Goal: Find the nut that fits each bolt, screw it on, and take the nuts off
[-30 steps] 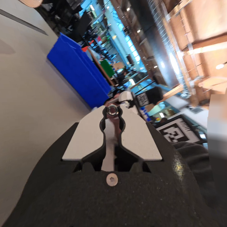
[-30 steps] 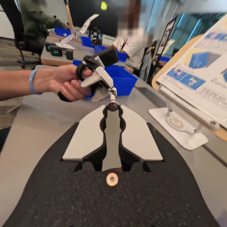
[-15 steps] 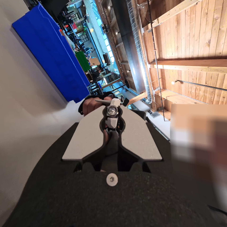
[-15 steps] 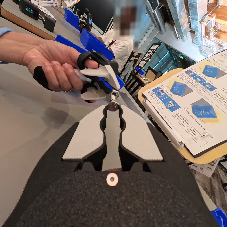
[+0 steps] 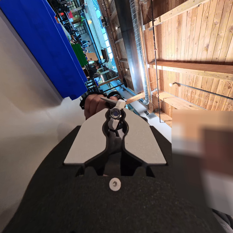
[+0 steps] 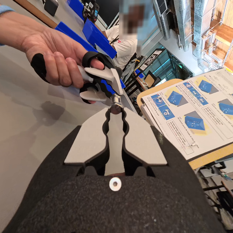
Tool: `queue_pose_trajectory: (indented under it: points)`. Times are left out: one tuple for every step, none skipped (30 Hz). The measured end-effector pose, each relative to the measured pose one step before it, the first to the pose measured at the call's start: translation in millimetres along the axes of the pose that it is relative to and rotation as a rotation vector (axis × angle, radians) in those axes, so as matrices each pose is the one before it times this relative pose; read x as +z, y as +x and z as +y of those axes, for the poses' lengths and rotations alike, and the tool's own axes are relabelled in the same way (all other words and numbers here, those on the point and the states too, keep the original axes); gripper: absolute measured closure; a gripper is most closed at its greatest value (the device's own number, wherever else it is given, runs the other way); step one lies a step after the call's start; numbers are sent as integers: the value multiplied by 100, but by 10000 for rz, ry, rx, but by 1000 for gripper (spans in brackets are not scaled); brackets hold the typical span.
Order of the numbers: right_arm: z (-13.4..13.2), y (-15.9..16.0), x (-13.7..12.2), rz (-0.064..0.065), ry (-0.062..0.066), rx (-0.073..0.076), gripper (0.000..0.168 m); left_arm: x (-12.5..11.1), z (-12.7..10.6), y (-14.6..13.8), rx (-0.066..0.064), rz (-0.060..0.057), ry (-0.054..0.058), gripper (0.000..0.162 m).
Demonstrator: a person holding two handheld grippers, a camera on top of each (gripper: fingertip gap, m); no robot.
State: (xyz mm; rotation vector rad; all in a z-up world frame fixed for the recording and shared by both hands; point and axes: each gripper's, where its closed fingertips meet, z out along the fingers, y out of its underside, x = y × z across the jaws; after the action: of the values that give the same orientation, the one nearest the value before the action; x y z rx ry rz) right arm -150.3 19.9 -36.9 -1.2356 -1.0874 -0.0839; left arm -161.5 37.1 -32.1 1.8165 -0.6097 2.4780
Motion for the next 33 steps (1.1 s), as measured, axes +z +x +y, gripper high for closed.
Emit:
queue_pose_trajectory:
  points:
    - [-17, -100, 6, 22, -67, -293, 151, -45, 67, -68, -76, -22, -49, 146]
    - [80, -130, 1, 14, -131, -392, 151, -50, 87, -144, -78, -72, -64, 145]
    - [59, -132, -11, 39, -131, -470, 151, -56, 100, -158, -62, -86, -68, 146]
    - [21, -150, -6, 36, -90, -442, 151, -39, 87, -133, -67, -74, -63, 145]
    - [34, -139, 4, 18, -93, -398, 151, -51, 94, -134, -74, -73, -64, 145]
    - [69, -138, 0, 28, -105, -457, 151, -43, 91, -168, -89, -84, -58, 145]
    - [10, -156, -3, 21, -70, -452, 151, -37, 83, -154, -89, -80, -54, 145]
    - [-62, -156, -35, 32, -31, -484, 151, -25, 120, -152, -92, -68, -61, 145]
    - [-31, -140, -6, 67, -49, -544, 151, -31, 87, -125, -95, -55, -50, 145]
    - [-18, -139, 27, 15, -70, -434, 151, -59, 55, -134, -60, -70, -37, 145]
    - [-22, -72, 42, 55, -36, -420, 151, -65, 41, -70, -45, -30, -26, 146]
    - [-54, -52, 41, 88, 28, -375, 151, -59, 15, -19, -36, 8, -15, 146]
    - [-37, -38, 40, 56, 35, -160, 151, -39, 8, -6, -24, 18, -7, 146]
    - [-84, 16, 0, 84, 89, -39, 151, -34, 29, 69, -17, 66, -22, 146]
    - [-150, 44, -48, 118, 152, -47, 151, 12, 65, 127, -9, 83, -49, 146]
    - [-82, 9, -35, 80, 84, -82, 151, 6, 53, 59, 29, 19, -42, 146]
    - [64, 23, 11, 64, -8, -26, 151, 7, 12, 48, 35, 1, -5, 146]
    - [3, 31, 13, 24, 34, 119, 151, -13, -17, 27, 16, 5, 5, 146]
    - [-23, 15, 50, 6, 40, 205, 151, -28, -33, 18, 24, 2, 6, 145]
    - [28, 10, 77, 0, -4, 232, 151, -54, -54, 19, 46, -6, 21, 145]
    - [-6, 41, 73, 27, 20, 283, 151, -53, -65, 53, 60, 8, 37, 145]
    - [-15, 32, 99, -12, 36, 414, 151, -66, -73, 56, 63, 12, 38, 145]
    - [0, 69, 95, -33, 36, 539, 151, -58, -81, 126, 98, 45, 44, 145]
    - [-41, 157, 87, -14, 81, 605, 151, -54, -66, 222, 108, 90, 40, 145]
    - [-7, 112, 93, -64, 61, 618, 151, -68, -69, 176, 104, 44, 33, 145]
    - [10, 127, 113, -52, 31, 606, 151, -51, -110, 173, 126, 15, 53, 145]
    - [14, 121, 104, 8, 30, 454, 151, -44, -123, 180, 125, 17, 70, 145]
    - [26, 100, 113, 28, 3, 373, 151, -37, -113, 170, 109, 26, 62, 145]
    - [20, 107, 120, 42, -6, 366, 151, -33, -124, 165, 108, 43, 76, 145]
    - [13, 96, 131, 61, -16, 349, 151, -27, -168, 150, 99, 40, 108, 145]
    - [-5, 79, 129, 41, 4, 359, 151, -34, -163, 85, 55, 16, 99, 145]
    - [91, 90, 175, 40, -68, 361, 151, -48, -208, 51, 116, -19, 119, 145]
    - [123, 67, 174, 5, -96, 363, 150, -58, -186, -3, 229, -105, 110, 145]
